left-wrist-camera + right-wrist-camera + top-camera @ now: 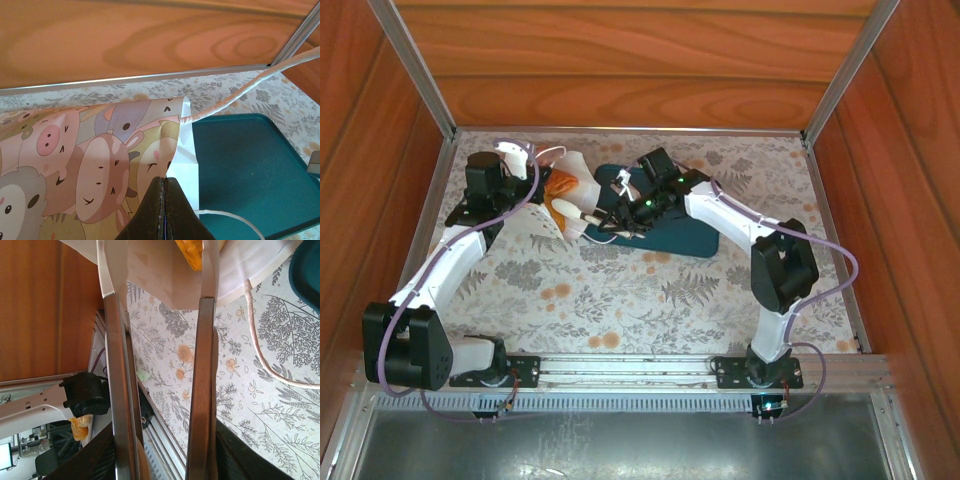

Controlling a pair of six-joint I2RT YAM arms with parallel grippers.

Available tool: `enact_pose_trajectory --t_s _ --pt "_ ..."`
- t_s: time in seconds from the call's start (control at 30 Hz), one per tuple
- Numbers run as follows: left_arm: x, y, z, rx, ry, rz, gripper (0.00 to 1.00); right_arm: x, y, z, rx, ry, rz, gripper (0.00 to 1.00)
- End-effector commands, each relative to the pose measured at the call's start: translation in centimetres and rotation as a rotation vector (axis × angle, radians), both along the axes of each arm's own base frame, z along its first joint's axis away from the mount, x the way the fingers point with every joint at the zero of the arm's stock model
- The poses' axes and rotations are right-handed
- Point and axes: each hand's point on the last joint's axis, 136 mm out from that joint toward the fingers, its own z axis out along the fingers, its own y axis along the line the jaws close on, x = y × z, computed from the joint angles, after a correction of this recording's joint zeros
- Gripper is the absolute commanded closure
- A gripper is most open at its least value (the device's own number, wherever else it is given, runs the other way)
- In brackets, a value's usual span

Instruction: Take the fake bread out of the paper bag

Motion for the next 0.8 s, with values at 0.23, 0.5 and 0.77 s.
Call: enact_pose_trajectory --t_s 0.23,0.5,0.77 --pt "-0.9 -1.4 3.0 -0.025 -0.101 -0.091 1.0 0.2 1.3 -0.5 0.025 0.004 0.042 0.52" --pt "-1.1 -1.4 2.9 -0.027 -0.098 -0.091 1.0 0.6 2.4 -0.7 0.042 0.002 0.056 0.51" --pt "-1.2 -1.4 3.3 -0.031 -0.105 -0.092 1.0 1.1 3.0 -1.5 0.021 0.004 0.056 0.51"
